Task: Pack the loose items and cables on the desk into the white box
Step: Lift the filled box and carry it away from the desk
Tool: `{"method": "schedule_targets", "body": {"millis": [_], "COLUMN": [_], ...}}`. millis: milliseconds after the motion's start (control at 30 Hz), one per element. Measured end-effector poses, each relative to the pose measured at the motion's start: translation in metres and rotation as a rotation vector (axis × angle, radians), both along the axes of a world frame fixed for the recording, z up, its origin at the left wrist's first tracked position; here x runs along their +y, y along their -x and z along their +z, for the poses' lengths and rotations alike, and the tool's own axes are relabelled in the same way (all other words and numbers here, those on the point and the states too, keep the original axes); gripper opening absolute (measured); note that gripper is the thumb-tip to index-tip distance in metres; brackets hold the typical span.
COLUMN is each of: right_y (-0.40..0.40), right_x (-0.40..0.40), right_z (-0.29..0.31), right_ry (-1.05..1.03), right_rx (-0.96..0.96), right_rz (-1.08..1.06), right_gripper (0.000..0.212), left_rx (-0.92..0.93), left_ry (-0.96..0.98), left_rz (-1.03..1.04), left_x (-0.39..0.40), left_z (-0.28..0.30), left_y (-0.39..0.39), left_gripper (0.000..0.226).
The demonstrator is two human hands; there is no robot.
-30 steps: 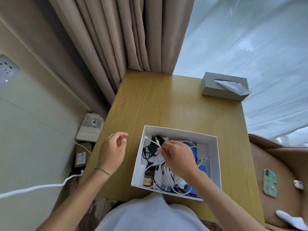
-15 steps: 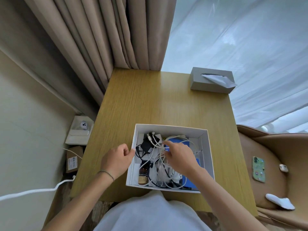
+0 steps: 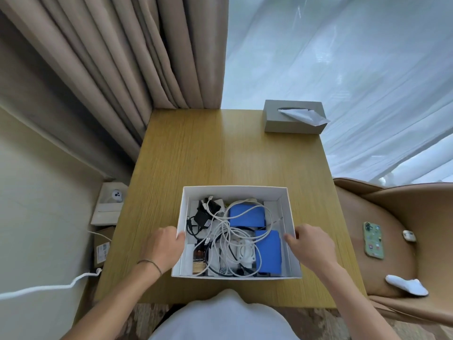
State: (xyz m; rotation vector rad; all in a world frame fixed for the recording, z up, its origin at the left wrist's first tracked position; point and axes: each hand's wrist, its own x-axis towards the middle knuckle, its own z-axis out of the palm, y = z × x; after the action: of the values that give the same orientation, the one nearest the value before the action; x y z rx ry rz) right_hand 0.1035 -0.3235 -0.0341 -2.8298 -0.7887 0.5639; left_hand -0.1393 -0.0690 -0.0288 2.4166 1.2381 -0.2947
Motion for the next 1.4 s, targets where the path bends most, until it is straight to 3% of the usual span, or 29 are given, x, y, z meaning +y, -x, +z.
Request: {"method": "schedule_targets", "body": {"millis": [367, 733, 1100, 1400], "right_y": [-0.001, 0.042, 0.13, 0.216], "right_x": [0.002, -0.031, -0.06, -0.11], "right_z": [0.01, 0.038, 0.056, 0.072], "right_ry": [-0.054, -0.236, -0.122, -0.102], "right_rx": [0.013, -0.096, -0.247, -0.263], "right_rz": [-0.099, -0.443, -0.785, -1.035], "right_gripper": [0.042, 0.052, 0.044, 0.054], "left_rx": [-0.094, -0.147, -0.23, -0.274], "left_ry": [-0.007, -0.086, 0.015, 0.068], "left_rz": [0.076, -0.237, -0.515, -0.779], "left_x": [-0.001, 0.016, 0.024, -0.029], "left_z": [0.02, 0.044, 0.048, 0.06], "left_y": [-0.009, -0.036, -0.056, -0.068], "left_gripper": [0.045, 0.048, 0.047, 0.051]}}
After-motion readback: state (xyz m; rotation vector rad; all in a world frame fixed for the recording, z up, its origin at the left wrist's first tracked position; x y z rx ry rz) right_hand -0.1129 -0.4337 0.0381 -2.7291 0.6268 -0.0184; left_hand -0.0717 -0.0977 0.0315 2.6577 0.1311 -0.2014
